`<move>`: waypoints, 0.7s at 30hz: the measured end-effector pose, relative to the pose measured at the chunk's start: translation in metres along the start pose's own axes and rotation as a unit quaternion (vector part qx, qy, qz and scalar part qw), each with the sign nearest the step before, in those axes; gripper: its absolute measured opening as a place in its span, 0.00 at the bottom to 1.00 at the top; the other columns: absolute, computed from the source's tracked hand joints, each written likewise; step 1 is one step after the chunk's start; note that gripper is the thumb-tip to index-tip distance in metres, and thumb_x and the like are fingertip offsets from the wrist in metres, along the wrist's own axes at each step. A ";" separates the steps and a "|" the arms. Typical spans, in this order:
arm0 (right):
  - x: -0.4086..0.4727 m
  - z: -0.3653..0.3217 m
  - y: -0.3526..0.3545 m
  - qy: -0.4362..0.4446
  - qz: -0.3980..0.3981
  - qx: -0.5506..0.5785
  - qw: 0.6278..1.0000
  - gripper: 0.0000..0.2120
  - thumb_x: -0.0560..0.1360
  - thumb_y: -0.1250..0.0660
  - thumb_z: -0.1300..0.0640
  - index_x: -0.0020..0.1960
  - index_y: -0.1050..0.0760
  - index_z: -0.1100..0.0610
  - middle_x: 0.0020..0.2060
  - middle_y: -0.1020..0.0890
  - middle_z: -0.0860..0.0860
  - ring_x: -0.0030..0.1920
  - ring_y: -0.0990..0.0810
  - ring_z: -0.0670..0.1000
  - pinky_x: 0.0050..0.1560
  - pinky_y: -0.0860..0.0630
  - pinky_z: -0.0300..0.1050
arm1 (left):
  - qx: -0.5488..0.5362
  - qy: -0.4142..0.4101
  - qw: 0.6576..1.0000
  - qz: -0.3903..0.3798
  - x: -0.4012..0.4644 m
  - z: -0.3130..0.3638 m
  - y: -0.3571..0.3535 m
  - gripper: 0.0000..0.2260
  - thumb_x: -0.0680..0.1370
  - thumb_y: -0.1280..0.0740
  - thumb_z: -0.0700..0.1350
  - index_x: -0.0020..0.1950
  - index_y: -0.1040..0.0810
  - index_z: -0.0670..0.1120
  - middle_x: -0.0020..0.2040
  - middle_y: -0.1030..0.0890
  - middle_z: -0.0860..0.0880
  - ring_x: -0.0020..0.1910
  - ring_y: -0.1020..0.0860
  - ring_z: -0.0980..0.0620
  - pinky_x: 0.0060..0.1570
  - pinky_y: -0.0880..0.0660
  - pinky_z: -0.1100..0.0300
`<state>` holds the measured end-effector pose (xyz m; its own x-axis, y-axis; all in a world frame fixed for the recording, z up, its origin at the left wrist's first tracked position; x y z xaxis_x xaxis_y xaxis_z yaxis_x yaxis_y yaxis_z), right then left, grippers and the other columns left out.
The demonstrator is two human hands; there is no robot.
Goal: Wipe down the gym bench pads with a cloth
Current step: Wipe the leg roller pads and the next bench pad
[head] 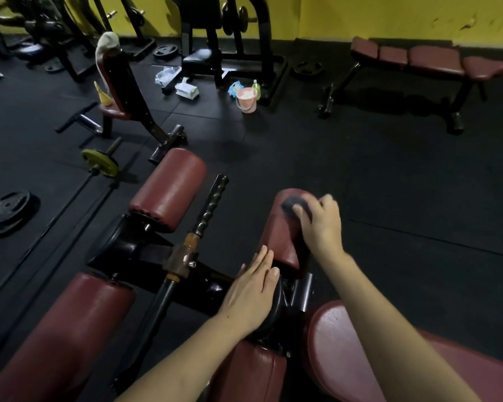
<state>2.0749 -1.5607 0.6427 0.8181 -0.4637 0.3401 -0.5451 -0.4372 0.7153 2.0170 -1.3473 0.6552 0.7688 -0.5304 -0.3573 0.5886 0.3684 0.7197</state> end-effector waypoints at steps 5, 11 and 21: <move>-0.077 -0.016 0.011 0.067 -0.019 0.025 0.997 0.22 0.83 0.42 0.39 0.63 0.21 0.53 0.44 0.31 0.51 0.44 0.30 0.51 0.39 0.27 0.48 | -0.011 0.020 1.000 -0.004 0.003 0.000 0.001 0.25 0.87 0.56 0.56 0.84 0.50 0.53 0.84 0.52 0.58 0.79 0.55 0.66 0.79 0.59 0.62; 0.039 0.007 -0.003 0.041 0.030 -0.029 0.998 0.19 0.82 0.37 0.41 0.62 0.20 0.54 0.47 0.26 0.56 0.48 0.26 0.58 0.44 0.22 0.56 | 0.004 0.045 0.999 -0.023 0.006 -0.003 0.004 0.25 0.87 0.56 0.57 0.84 0.52 0.53 0.83 0.54 0.58 0.78 0.55 0.64 0.80 0.57 0.56; -0.079 -0.025 0.016 0.067 -0.006 0.009 0.998 0.18 0.80 0.34 0.40 0.61 0.20 0.52 0.42 0.31 0.52 0.42 0.29 0.54 0.37 0.26 0.51 | -0.012 0.049 0.998 -0.030 0.013 -0.022 0.007 0.25 0.87 0.56 0.57 0.84 0.49 0.52 0.84 0.49 0.57 0.82 0.52 0.60 0.80 0.56 0.58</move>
<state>2.0060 -1.5116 0.6420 0.8411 -0.3516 0.4110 -0.5373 -0.4558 0.7096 2.0366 -1.3346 0.6427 0.7526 -0.4743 -0.4568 0.6387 0.3571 0.6816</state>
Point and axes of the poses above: each hand's wrist, its own x-axis towards the middle knuckle, its own y-axis out of the back of the hand, z = x × y, the point moved 6 cm from there along x, towards the middle knuckle
